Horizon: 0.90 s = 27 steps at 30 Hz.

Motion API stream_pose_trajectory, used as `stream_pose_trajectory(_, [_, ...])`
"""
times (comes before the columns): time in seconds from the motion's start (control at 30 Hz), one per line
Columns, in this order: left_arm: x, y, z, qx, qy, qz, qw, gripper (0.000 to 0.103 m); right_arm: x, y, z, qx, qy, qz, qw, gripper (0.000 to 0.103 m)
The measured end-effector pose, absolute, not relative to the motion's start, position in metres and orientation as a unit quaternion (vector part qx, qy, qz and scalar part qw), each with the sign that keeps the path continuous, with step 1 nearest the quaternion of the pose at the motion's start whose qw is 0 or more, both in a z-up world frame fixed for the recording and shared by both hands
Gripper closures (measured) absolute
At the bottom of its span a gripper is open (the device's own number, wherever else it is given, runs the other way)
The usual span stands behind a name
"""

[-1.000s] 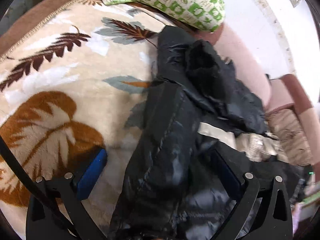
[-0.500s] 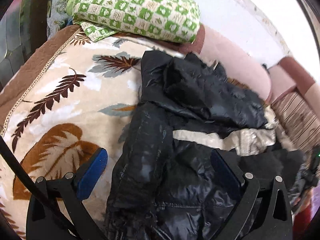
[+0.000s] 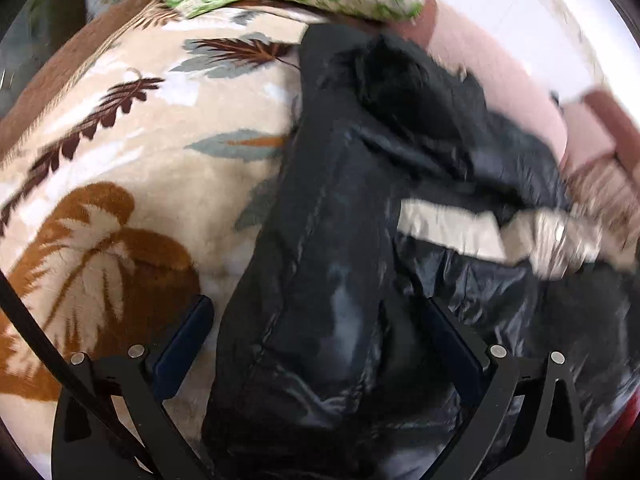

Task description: Fold large clothes

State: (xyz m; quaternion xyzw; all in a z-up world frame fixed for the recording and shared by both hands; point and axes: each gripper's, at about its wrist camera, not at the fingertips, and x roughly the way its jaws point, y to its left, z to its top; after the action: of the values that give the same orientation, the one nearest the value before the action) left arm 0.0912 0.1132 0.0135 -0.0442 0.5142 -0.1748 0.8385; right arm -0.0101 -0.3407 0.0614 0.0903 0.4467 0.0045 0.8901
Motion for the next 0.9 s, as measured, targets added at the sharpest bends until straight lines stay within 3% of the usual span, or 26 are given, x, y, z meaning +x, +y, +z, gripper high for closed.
stream_pose_trajectory(0.3, [0.095, 0.112, 0.048, -0.022, 0.458, -0.204, 0.865, 0.001, 0.025, -0.325, 0.062, 0.021, 0.474, 0.039, 0.880, 0.028])
stream_pose_trajectory(0.47, [0.116, 0.096, 0.019, -0.047, 0.506, -0.246, 0.825, 0.003, 0.039, -0.315, 0.056, 0.007, 0.487, 0.047, 0.872, 0.028])
stream_pose_trajectory(0.53, [0.109, 0.094, 0.027, -0.041, 0.493, -0.250, 0.832, 0.027, 0.038, -0.306, 0.054, -0.009, 0.484, 0.051, 0.873, 0.041])
stream_pose_trajectory(0.6, [0.100, 0.095, 0.036, -0.019, 0.476, -0.223, 0.850, 0.069, 0.034, -0.296, 0.052, -0.016, 0.489, 0.055, 0.870, 0.080])
stream_pose_trajectory(0.63, [0.093, 0.096, 0.038, -0.011, 0.472, -0.216, 0.855, 0.076, 0.032, -0.292, 0.052, -0.020, 0.489, 0.054, 0.871, 0.087])
stream_pose_trajectory(0.67, [0.089, 0.098, 0.041, -0.011, 0.469, -0.211, 0.858, 0.079, 0.029, -0.288, 0.051, -0.016, 0.490, 0.061, 0.869, 0.101])
stream_pose_trajectory(0.9, [0.063, 0.127, 0.097, -0.082, 0.406, -0.202, 0.888, 0.088, -0.014, -0.301, 0.091, 0.071, 0.437, 0.044, 0.895, 0.102])
